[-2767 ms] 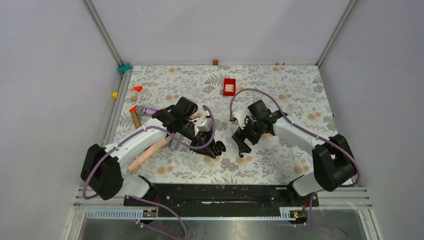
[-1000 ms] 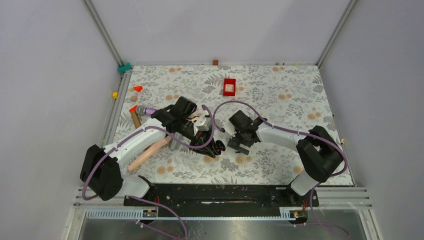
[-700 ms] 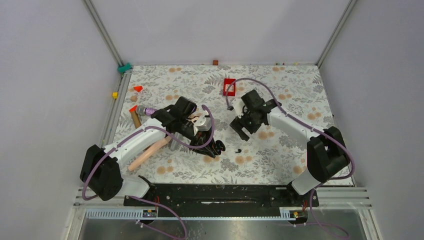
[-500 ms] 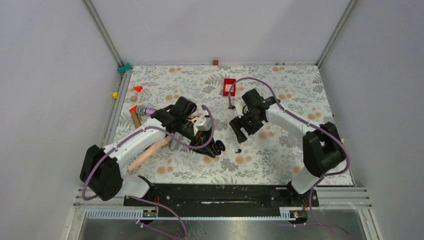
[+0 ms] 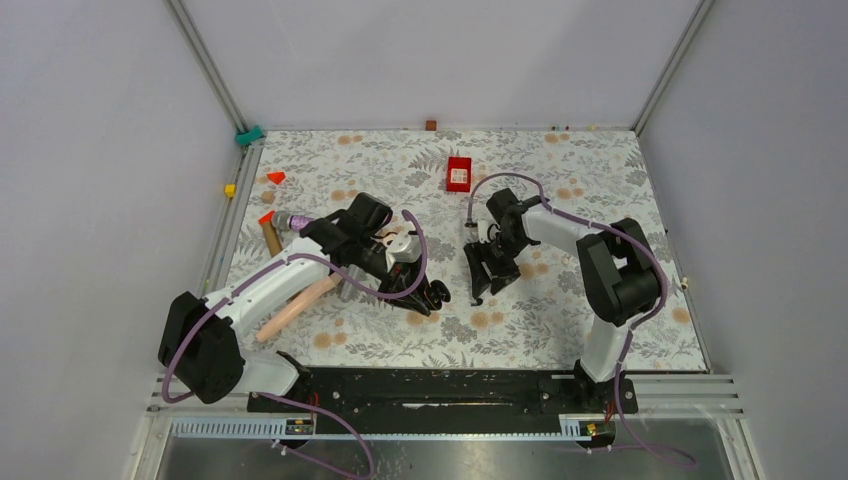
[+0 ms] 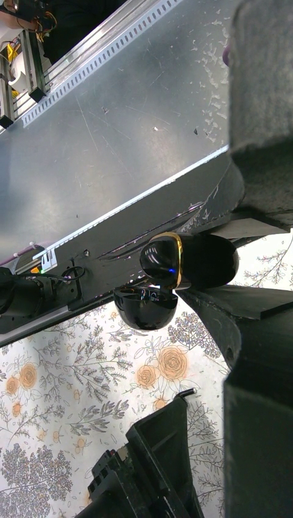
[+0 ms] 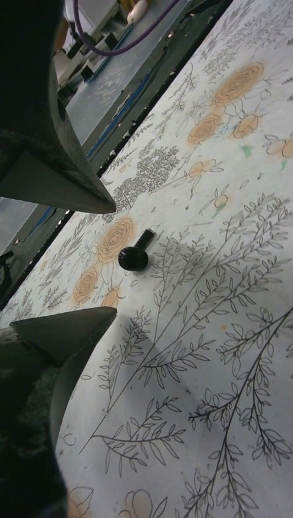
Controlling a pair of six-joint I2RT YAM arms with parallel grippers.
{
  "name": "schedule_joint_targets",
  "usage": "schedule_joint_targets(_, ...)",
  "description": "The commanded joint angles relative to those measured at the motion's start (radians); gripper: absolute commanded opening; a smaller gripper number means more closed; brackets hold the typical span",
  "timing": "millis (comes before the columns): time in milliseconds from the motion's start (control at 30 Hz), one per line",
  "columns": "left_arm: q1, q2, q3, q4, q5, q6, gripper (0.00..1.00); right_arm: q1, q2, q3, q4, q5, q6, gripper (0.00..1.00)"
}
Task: Insert the wireless bluetooth earbuds into the charging case
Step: Pick up the earbud from the center of the board.
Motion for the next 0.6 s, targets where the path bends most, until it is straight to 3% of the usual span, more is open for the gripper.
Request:
schedule_joint_targets(0, 0.004, -0.030, 0.040, 0.015, 0.040, 0.032, 0.00, -0.013, 0.037, -0.017, 0.018, -0.038, 0.096, 0.64)
schedule_joint_targets(567, 0.005, -0.021, 0.044, 0.016, 0.036, 0.030, 0.00, -0.022, 0.111, -0.043, 0.074, -0.053, 0.180, 0.48)
